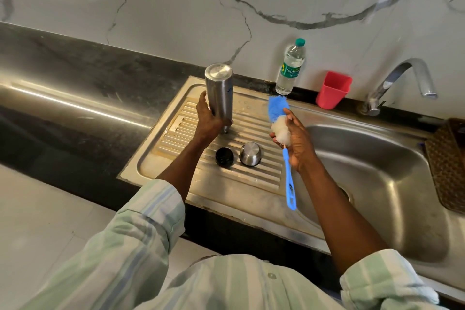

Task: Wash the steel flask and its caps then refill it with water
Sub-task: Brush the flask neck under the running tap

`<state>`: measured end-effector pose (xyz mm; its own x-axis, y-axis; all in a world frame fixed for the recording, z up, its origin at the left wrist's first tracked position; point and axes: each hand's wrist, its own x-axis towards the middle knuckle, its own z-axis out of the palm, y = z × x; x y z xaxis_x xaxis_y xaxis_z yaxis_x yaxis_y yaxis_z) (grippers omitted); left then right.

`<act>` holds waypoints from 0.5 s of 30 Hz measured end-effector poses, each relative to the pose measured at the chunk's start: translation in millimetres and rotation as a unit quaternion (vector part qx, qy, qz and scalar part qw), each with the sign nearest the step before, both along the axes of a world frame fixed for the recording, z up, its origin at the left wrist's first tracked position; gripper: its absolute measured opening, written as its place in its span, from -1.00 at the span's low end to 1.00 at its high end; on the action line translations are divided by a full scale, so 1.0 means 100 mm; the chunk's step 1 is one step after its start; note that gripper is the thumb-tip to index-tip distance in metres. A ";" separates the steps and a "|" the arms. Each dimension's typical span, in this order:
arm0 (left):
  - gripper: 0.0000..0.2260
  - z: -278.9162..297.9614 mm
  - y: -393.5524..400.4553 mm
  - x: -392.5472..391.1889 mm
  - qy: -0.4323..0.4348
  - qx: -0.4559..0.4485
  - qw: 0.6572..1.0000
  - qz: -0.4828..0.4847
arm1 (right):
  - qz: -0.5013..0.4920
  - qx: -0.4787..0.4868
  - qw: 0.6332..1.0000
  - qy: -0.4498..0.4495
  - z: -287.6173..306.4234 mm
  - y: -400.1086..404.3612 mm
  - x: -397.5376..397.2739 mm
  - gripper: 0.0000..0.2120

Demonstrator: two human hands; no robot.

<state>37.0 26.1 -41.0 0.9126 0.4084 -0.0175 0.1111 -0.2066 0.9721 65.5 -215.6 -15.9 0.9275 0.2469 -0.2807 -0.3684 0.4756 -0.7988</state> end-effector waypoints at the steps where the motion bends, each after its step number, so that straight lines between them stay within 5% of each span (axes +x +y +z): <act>1: 0.05 0.01 -0.06 -0.03 -0.008 0.011 0.999 0.029 | 0.001 0.000 1.000 -0.005 0.02 -0.03 0.00 -0.80; 3: -0.12 0.07 -0.20 -0.11 -0.060 0.048 0.989 0.127 | 0.003 0.008 1.000 -0.009 0.07 -0.10 0.00 -0.77; 7: -0.45 0.26 -0.56 -0.18 -0.225 0.178 0.899 0.329 | -0.006 0.077 0.996 0.044 0.26 -0.31 0.05 -0.69; 11: -0.53 0.43 -1.18 -0.06 -0.278 0.224 0.907 0.223 | 0.007 0.187 0.980 0.072 0.50 -0.60 0.16 -0.61; 15: -0.50 0.51 -1.73 0.17 -0.222 0.227 0.942 0.109 | 0.024 0.153 0.988 0.028 0.72 -0.92 0.37 -0.49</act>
